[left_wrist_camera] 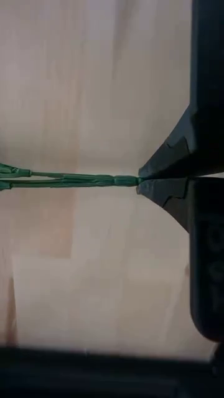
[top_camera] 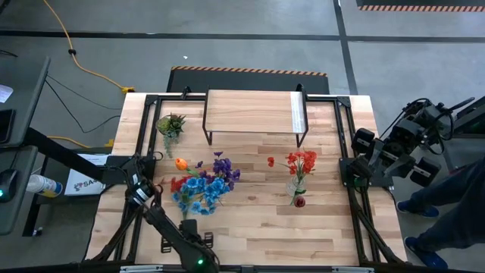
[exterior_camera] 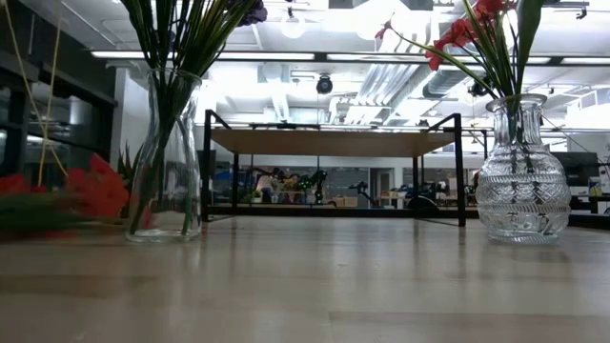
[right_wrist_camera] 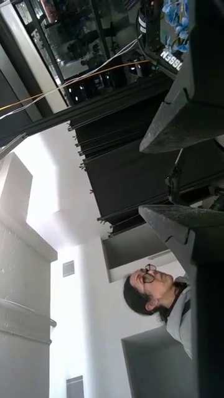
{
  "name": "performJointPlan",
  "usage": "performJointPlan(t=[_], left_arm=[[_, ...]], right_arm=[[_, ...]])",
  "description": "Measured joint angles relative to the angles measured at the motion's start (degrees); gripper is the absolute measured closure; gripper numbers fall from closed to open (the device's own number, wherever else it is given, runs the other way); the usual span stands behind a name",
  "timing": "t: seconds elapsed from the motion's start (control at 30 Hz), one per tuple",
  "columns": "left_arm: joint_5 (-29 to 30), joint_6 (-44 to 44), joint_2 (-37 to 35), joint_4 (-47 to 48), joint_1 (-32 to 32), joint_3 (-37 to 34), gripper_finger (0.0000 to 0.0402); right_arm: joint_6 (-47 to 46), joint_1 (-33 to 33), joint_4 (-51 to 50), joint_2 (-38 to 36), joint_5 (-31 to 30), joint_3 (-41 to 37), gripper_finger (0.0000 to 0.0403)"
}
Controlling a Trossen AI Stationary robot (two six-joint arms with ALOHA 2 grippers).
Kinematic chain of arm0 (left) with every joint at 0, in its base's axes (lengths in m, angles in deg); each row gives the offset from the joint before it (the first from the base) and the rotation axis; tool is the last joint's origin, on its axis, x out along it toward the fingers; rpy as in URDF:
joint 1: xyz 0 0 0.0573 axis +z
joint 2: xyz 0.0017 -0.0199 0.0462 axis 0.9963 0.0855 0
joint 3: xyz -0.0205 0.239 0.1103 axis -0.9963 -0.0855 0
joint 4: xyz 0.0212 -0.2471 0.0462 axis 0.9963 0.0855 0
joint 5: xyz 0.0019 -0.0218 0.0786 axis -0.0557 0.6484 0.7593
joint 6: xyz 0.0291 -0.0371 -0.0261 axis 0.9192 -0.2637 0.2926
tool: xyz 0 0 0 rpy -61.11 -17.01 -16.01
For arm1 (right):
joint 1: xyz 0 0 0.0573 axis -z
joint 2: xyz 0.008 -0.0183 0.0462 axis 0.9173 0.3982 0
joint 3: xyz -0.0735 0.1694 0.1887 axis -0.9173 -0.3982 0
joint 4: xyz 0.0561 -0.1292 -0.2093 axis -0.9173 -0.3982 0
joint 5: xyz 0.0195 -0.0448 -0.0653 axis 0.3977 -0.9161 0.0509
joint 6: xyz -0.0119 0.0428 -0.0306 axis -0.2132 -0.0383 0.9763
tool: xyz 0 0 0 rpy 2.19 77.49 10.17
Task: Pick and place flowers into a vace then onto a shelf
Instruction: Put the red flower into the right transparent bin
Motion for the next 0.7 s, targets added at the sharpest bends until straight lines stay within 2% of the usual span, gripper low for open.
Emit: performJointPlan(t=[0.7], left_arm=[[-5.88, -1.9, -0.31, 1.63, -6.69, 9.93, 0.0375]], right_arm=[[0.98, -0.02, 0.01, 0.0, 0.02, 0.0, 0.0265]])
